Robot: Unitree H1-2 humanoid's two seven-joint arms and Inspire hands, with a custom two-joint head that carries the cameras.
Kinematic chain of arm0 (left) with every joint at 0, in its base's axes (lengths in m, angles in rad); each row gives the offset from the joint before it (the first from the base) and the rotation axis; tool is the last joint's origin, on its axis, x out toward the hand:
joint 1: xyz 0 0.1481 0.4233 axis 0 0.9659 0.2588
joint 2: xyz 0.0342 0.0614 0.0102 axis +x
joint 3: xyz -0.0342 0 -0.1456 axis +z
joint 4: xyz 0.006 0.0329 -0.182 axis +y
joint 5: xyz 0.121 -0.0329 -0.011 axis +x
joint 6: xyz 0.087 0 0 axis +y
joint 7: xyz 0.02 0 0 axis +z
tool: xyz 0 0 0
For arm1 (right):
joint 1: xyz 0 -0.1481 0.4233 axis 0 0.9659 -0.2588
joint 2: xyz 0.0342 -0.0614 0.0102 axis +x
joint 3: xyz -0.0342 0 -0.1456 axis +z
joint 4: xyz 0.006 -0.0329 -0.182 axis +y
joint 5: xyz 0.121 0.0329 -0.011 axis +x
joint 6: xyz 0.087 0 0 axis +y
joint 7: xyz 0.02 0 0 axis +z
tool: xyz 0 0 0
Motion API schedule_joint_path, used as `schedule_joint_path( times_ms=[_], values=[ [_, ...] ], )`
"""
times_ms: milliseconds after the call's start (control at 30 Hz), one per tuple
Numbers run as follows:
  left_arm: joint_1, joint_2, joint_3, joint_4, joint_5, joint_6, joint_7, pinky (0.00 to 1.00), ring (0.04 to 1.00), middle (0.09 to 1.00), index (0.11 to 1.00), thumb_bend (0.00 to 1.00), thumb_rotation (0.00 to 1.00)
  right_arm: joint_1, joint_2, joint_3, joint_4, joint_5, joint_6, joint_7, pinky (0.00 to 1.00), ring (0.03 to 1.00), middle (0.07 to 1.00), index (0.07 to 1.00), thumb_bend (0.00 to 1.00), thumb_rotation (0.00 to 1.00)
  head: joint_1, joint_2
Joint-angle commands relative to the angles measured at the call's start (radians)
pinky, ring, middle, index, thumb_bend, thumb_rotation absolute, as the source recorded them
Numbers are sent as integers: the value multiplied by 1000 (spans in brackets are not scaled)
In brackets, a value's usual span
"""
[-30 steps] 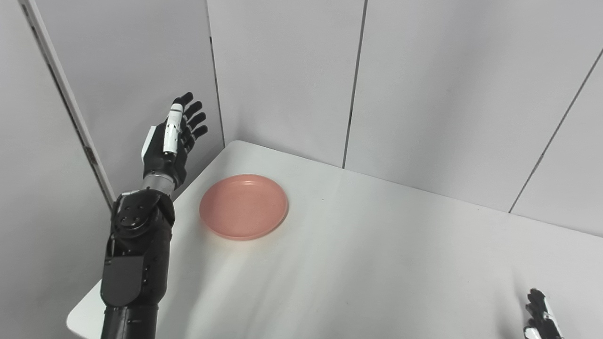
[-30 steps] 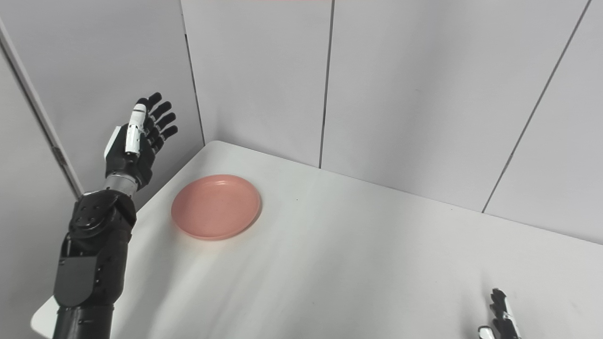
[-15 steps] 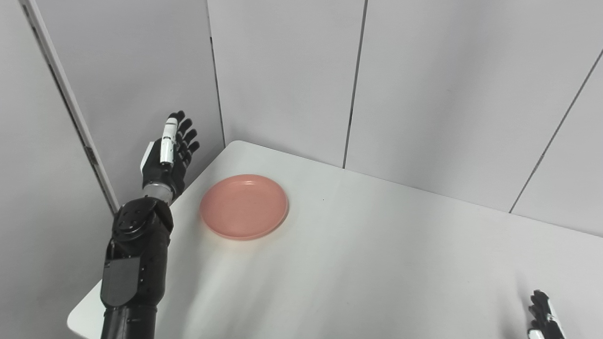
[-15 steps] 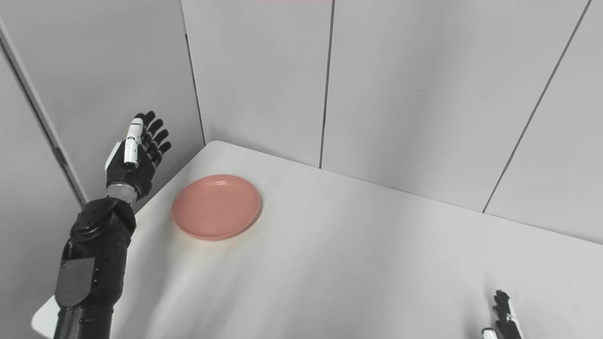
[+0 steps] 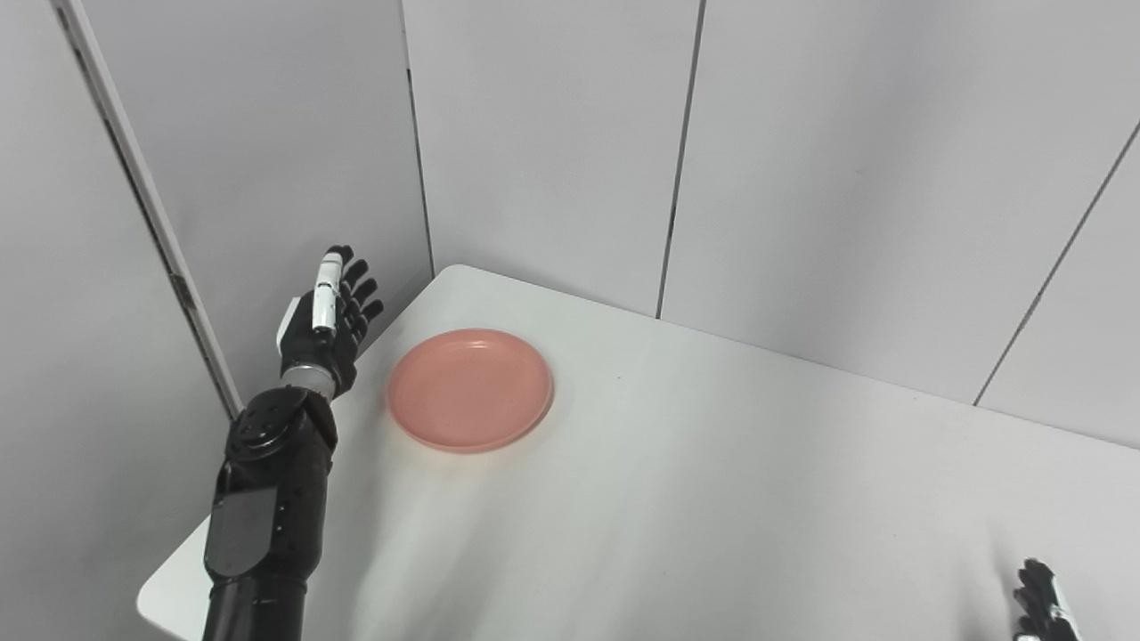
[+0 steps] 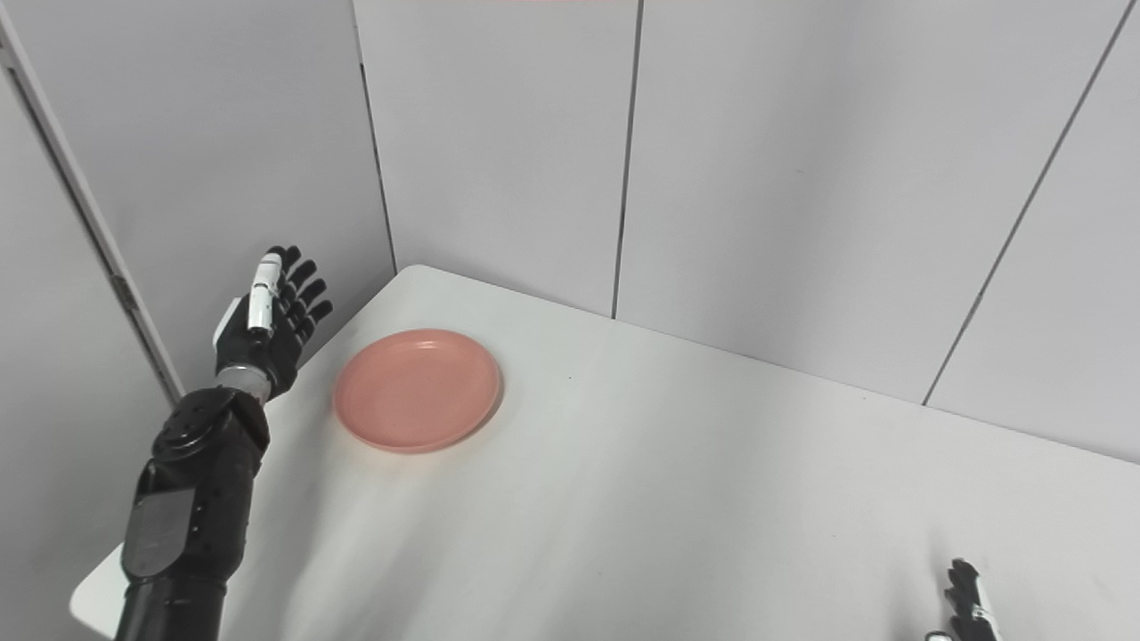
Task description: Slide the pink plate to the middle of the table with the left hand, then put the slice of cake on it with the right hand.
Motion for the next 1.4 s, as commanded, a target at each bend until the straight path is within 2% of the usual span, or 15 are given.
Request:
schedule_joint_path(
  times_ms=[0,333,733,933,1100,1200,1367],
  values=[
    [-23,15,5,-4,-9,-52,3,950,958,972,950,294,1000,17,-9,-7,2,5,15,0,1000,1000,1000,1000,406,1000,1,1],
    [-15,4,13,29,-17,-62,1,962,967,970,945,331,1000,18,-9,-7,-13,0,25,-1,1000,1000,995,1000,409,1000,8,13],
    [7,-9,31,48,-56,-76,2,979,986,985,962,330,1000,19,-5,-5,-27,6,41,0,1000,1000,997,999,414,1000,10,20],
    [28,-24,7,50,-49,-91,-10,972,977,982,962,331,1000,15,-10,-4,-24,5,36,3,1000,1000,1000,1000,403,1000,11,28],
    [34,-49,2,49,-54,-90,2,925,956,968,946,319,1000,11,-12,-5,-18,2,24,3,1000,1000,994,999,399,1000,12,34],
    [39,-54,-1,52,-49,-91,-4,962,966,981,965,314,1000,11,-11,-5,-23,3,31,3,1000,1000,995,1000,407,1000,12,35],
    [46,-62,-6,70,-44,-107,-7,969,968,975,963,319,1000,12,-14,-5,-26,5,31,7,1000,1000,994,1000,403,1000,11,43]
  ],
)
